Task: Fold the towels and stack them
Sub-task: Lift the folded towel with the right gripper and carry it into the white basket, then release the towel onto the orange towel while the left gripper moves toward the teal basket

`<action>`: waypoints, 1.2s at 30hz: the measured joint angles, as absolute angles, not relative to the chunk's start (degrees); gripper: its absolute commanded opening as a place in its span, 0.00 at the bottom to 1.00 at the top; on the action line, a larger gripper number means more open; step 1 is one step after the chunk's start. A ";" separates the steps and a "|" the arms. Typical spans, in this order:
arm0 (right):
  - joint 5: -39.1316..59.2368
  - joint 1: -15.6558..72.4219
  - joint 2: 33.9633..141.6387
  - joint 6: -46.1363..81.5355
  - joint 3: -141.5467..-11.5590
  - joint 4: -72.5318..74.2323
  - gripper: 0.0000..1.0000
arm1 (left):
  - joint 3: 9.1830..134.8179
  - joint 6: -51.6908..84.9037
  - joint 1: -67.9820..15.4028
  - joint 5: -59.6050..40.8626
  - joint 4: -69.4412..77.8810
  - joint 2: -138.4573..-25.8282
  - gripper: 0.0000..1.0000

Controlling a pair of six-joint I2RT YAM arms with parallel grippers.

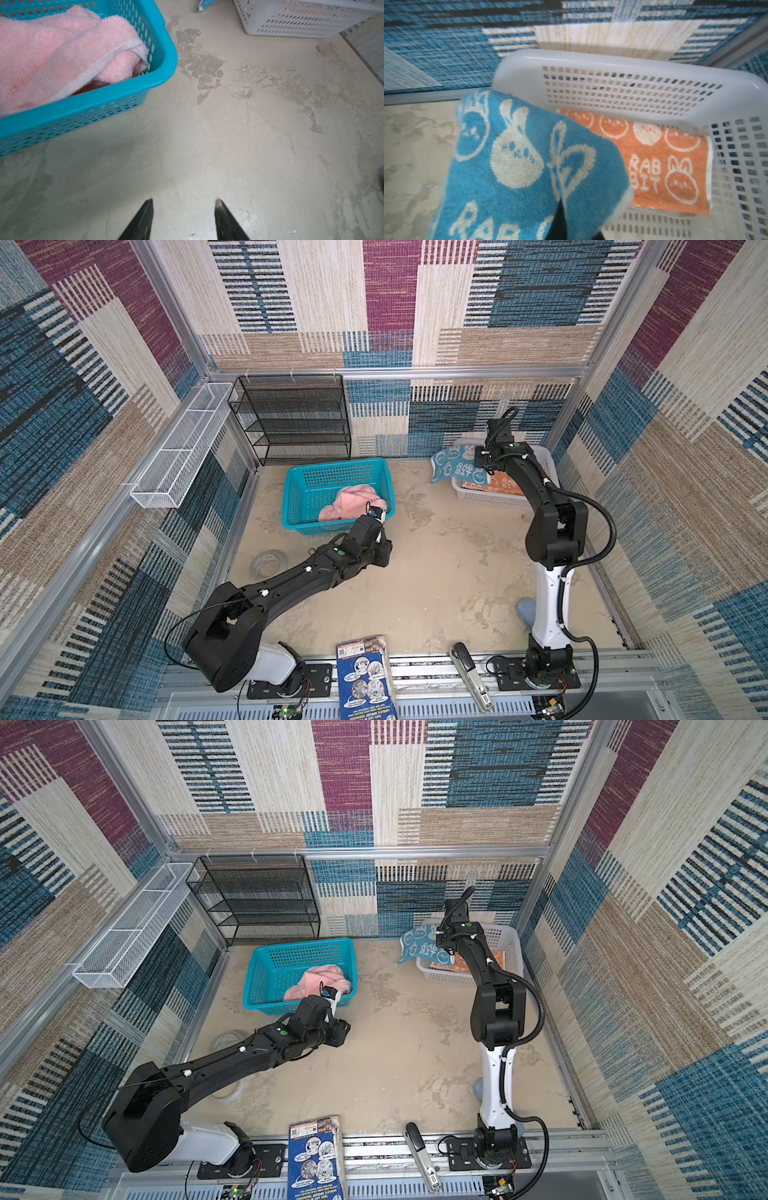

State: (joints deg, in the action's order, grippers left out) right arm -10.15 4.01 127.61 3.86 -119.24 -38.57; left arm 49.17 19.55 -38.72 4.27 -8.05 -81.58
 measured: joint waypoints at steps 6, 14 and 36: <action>-11.38 0.16 127.59 2.63 -115.46 -37.12 0.00 | 49.71 19.53 -38.72 4.54 -8.47 -81.34 0.52; -13.74 -4.12 126.61 1.08 -112.55 -35.42 0.00 | 50.37 19.55 -38.72 5.34 -9.19 -81.38 0.52; -15.46 -5.72 118.72 -0.51 -100.66 -25.12 1.00 | 51.72 19.53 -38.72 5.82 -10.92 -82.89 0.68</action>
State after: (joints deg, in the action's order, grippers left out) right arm -15.46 -5.72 118.72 -0.51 -100.66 -25.12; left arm 51.72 19.53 -38.72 5.82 -10.92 -82.89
